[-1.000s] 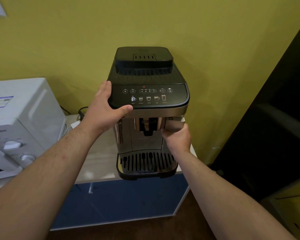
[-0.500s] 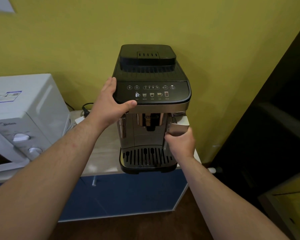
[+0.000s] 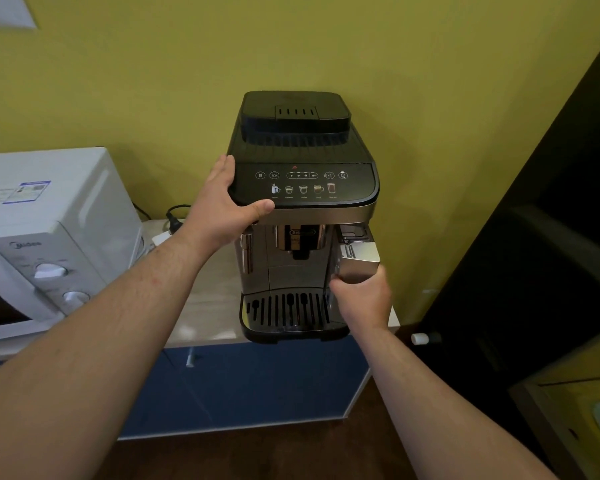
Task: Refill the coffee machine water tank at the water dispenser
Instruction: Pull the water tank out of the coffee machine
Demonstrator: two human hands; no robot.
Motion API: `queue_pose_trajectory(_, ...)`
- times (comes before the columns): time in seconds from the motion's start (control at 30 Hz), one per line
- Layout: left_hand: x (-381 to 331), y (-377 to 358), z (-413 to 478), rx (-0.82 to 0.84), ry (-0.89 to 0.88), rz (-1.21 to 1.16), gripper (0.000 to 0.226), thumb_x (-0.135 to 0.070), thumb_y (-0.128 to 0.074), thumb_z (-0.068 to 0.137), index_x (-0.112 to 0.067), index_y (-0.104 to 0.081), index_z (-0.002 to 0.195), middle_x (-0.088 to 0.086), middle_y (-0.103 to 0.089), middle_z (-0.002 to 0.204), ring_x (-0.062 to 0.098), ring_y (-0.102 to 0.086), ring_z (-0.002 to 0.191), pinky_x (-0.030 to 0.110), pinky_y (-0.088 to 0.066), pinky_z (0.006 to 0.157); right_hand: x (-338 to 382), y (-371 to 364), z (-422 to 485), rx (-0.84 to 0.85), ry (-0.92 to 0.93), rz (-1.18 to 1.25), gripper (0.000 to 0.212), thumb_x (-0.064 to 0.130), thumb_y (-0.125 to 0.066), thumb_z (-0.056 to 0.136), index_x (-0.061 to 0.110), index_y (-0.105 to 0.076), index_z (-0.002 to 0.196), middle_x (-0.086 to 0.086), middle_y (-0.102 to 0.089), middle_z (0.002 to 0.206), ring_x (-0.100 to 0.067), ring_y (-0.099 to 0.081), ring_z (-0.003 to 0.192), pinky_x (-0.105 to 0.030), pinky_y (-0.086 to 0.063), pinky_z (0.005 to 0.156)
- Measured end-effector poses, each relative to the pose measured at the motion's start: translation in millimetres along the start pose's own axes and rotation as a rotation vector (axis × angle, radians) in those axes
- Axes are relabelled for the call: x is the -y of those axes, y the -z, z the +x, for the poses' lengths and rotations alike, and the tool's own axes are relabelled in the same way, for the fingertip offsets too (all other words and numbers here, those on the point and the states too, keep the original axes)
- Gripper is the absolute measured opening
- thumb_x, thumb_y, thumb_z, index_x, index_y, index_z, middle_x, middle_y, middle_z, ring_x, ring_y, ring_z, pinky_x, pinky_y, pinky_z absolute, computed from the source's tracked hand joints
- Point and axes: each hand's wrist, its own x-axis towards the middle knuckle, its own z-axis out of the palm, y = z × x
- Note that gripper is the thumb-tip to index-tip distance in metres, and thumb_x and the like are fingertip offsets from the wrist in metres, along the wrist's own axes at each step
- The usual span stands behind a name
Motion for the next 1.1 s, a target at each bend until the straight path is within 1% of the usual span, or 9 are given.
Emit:
queue_pose_trajectory(0.2, 1.5, -1.4, 0.1, -0.002, 0.002, -0.001, 0.1, -0.039, -0.074, 0.081, -0.012, -0.013, 0.156, 0.003, -0.008, 0.165, 0.012, -0.006, 0.15, 0.021, -0.006, 0.115, -5.4, 9.5, -13.9, 0.006, 0.002, -0.01, 0.049, 0.024, -0.082, 0.07, 0.024, -0.048, 0.106, 0.012, -0.055, 0.088, -0.005, -0.057, 0.078, -0.011, -0.042, 0.051)
queue_pose_trajectory(0.33, 1.9, -0.1, -0.4, 0.002, -0.001, -0.01, 0.1, -0.039, -0.074, 0.081, -0.013, -0.013, 0.156, 0.002, -0.008, 0.165, 0.013, -0.007, 0.15, 0.025, -0.007, 0.118, -11.4, 10.0, -22.3, -0.006, -0.002, 0.011, 0.051, 0.022, -0.082, 0.072, 0.023, -0.048, 0.11, 0.008, -0.056, 0.093, -0.007, -0.058, 0.082, -0.008, -0.042, 0.047)
queue_pose_trajectory(0.4, 1.8, -0.1, -0.3, 0.003, 0.0, -0.01, 0.1, -0.039, -0.074, 0.082, -0.013, -0.013, 0.156, 0.002, -0.008, 0.165, 0.012, -0.007, 0.15, 0.024, -0.007, 0.116, -11.1, 6.3, -23.6, -0.03, 0.003, 0.036, 0.054, 0.026, -0.083, 0.071, 0.021, -0.048, 0.112, 0.004, -0.053, 0.104, -0.013, -0.058, 0.09, -0.01, -0.046, 0.056)
queue_pose_trajectory(0.47, 1.7, -0.6, -0.6, 0.002, 0.001, -0.009, 0.099, -0.039, -0.074, 0.082, -0.013, -0.013, 0.156, 0.002, -0.008, 0.165, 0.012, -0.007, 0.15, 0.022, -0.006, 0.115, -12.3, 0.9, -22.1, -0.098, 0.029, -0.003, 0.061, 0.036, -0.086, 0.067, 0.019, -0.05, 0.113, 0.005, -0.046, 0.113, -0.018, -0.054, 0.1, -0.02, -0.054, 0.069)
queue_pose_trajectory(0.53, 1.9, -0.7, -0.9, -0.001, -0.002, -0.008, 0.099, -0.039, -0.073, 0.082, -0.013, -0.013, 0.156, 0.002, -0.008, 0.165, 0.012, -0.007, 0.15, 0.022, -0.006, 0.114, -13.0, -2.0, -21.1, -0.111, 0.026, 0.006, 0.062, 0.039, -0.087, 0.064, 0.022, -0.05, 0.111, 0.005, -0.051, 0.111, -0.021, -0.055, 0.104, -0.03, -0.058, 0.077)
queue_pose_trajectory(0.63, 3.1, -0.9, -0.7, 0.001, -0.007, -0.021, 0.099, -0.039, -0.073, 0.082, -0.013, -0.013, 0.156, 0.003, -0.007, 0.165, 0.013, -0.006, 0.15, 0.021, -0.006, 0.114, -12.2, 0.3, -21.1, -0.049, -0.024, 0.121, 0.053, 0.023, -0.085, 0.065, 0.025, -0.05, 0.106, -0.001, -0.061, 0.104, -0.019, -0.063, 0.094, -0.018, -0.052, 0.061)
queue_pose_trajectory(0.77, 3.6, -1.1, -0.7, -0.002, -0.003, -0.038, 0.099, -0.038, -0.074, 0.082, -0.013, -0.013, 0.156, 0.003, -0.007, 0.165, 0.012, -0.006, 0.151, 0.019, -0.006, 0.113, -10.0, 3.6, -24.5, -0.034, -0.027, 0.182, 0.053, 0.012, -0.082, 0.065, 0.024, -0.051, 0.105, -0.003, -0.061, 0.105, -0.015, -0.062, 0.09, -0.009, -0.047, 0.049)
queue_pose_trajectory(0.97, 2.3, -0.8, -0.6, 0.002, 0.001, -0.044, 0.099, -0.037, -0.074, 0.082, -0.012, -0.013, 0.156, 0.003, -0.007, 0.165, 0.012, -0.006, 0.15, 0.019, -0.006, 0.113, -15.9, 11.9, -42.7, -0.042, -0.043, 0.219, 0.06, 0.007, -0.084, 0.064, 0.021, -0.051, 0.112, -0.004, -0.059, 0.108, -0.019, -0.062, 0.097, -0.009, -0.05, 0.051)
queue_pose_trajectory(1.1, -0.4, 0.8, -1.9, 0.008, 0.011, -0.025, 0.099, -0.037, -0.074, 0.082, -0.012, -0.013, 0.156, 0.003, -0.007, 0.165, 0.012, -0.006, 0.151, 0.02, -0.005, 0.114, -20.0, 23.8, -61.7, -0.043, -0.065, 0.217, 0.058, 0.006, -0.085, 0.065, 0.021, -0.05, 0.11, -0.004, -0.059, 0.106, -0.017, -0.062, 0.094, -0.01, -0.049, 0.05)
